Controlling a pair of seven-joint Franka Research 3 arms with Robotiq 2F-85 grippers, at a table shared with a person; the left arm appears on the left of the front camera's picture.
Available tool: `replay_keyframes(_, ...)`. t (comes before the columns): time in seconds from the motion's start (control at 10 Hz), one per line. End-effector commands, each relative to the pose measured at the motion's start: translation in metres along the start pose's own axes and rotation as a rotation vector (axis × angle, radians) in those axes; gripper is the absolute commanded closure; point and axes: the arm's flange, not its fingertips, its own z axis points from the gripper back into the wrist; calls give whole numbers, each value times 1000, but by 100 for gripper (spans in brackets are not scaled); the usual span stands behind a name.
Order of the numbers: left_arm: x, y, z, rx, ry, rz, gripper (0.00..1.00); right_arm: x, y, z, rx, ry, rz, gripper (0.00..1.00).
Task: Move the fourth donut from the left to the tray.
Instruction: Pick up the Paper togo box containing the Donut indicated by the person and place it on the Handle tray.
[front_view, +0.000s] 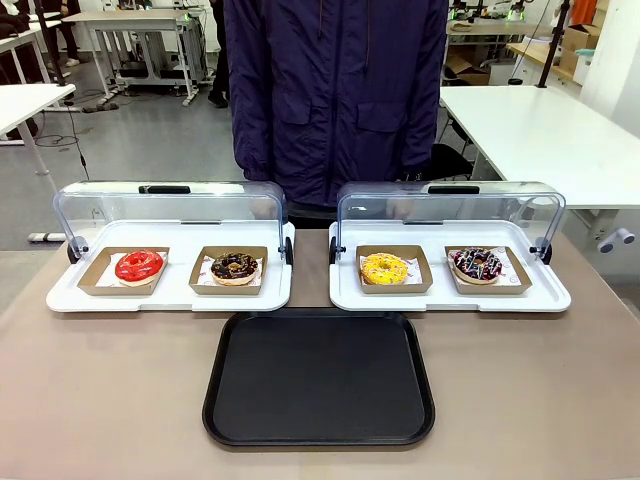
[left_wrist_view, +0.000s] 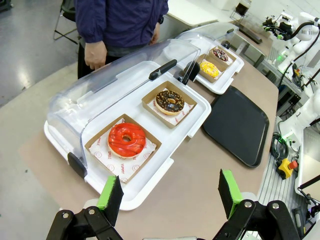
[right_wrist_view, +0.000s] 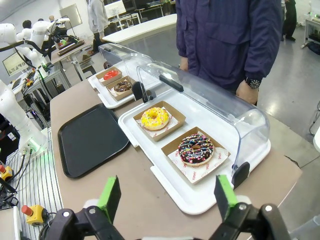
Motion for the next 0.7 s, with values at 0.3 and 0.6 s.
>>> replay_keyframes(0.3,0,-1,0,-9,-4,-2,0,1,-3,-1,-1,-32,25,0)
replay_keyframes(0.6,0,-1,0,-9,-4,-2,0,1,-3,-1,-1,-32,25,0)
